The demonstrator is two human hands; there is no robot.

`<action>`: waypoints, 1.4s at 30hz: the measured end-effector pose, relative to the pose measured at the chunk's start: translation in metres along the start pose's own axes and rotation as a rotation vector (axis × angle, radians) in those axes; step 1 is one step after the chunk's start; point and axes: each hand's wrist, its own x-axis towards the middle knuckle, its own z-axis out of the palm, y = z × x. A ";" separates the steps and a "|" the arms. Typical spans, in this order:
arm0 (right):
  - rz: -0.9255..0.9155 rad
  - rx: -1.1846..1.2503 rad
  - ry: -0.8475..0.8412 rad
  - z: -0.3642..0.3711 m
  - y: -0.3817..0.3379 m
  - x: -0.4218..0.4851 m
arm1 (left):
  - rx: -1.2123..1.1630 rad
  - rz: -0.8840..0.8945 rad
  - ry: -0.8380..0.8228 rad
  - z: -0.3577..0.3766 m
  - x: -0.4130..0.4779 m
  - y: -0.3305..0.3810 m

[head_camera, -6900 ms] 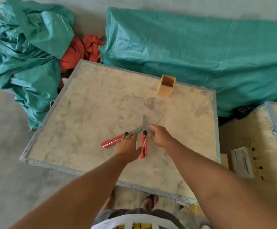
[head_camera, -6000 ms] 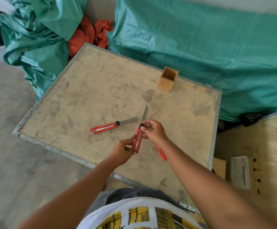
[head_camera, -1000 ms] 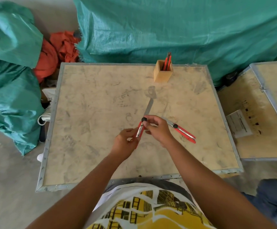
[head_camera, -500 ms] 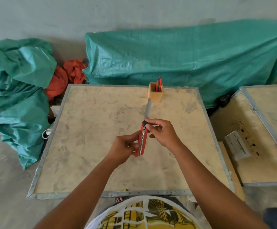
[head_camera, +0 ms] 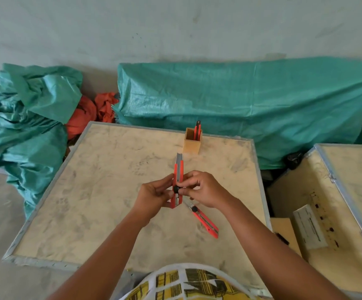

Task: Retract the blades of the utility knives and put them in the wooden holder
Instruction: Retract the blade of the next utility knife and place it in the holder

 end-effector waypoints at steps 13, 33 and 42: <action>-0.036 -0.133 -0.062 -0.034 0.006 -0.007 | 0.002 0.011 -0.093 0.023 0.009 0.019; -0.110 -0.063 0.169 -0.034 0.002 -0.002 | 0.011 0.044 -0.192 0.019 0.028 0.039; -0.109 -0.045 0.168 -0.033 0.014 0.009 | -0.001 0.012 -0.163 0.023 0.035 0.036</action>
